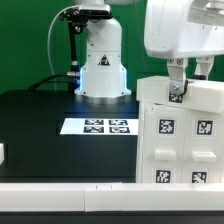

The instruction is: Assemble cabinet

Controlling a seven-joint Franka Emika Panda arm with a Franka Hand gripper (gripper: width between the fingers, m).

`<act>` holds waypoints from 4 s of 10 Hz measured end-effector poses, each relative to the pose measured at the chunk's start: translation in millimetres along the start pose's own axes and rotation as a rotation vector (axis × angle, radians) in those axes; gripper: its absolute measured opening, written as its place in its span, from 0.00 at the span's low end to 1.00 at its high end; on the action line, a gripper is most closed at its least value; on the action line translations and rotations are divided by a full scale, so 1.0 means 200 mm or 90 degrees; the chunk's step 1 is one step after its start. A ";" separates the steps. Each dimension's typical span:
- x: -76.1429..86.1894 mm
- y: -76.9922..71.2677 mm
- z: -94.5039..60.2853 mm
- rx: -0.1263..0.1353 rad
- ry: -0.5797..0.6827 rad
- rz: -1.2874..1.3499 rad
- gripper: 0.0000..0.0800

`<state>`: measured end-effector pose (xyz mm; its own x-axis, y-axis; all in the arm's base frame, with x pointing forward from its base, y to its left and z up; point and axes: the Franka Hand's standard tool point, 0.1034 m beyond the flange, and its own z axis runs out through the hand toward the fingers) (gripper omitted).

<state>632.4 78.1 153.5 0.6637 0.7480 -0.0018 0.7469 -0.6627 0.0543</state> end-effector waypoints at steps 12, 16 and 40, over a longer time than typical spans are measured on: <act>-0.01 0.03 0.00 0.044 0.013 0.835 0.70; -0.02 0.02 0.00 0.069 -0.004 1.205 0.70; 0.02 0.03 -0.23 0.159 -0.024 1.563 0.99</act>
Offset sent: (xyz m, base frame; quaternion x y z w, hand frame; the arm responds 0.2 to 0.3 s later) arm 0.0024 -0.0059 0.0026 0.0092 0.0370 0.3053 0.9515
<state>637.6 78.5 199.2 -0.0373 -0.9875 -0.1534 -0.9958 0.0496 -0.0769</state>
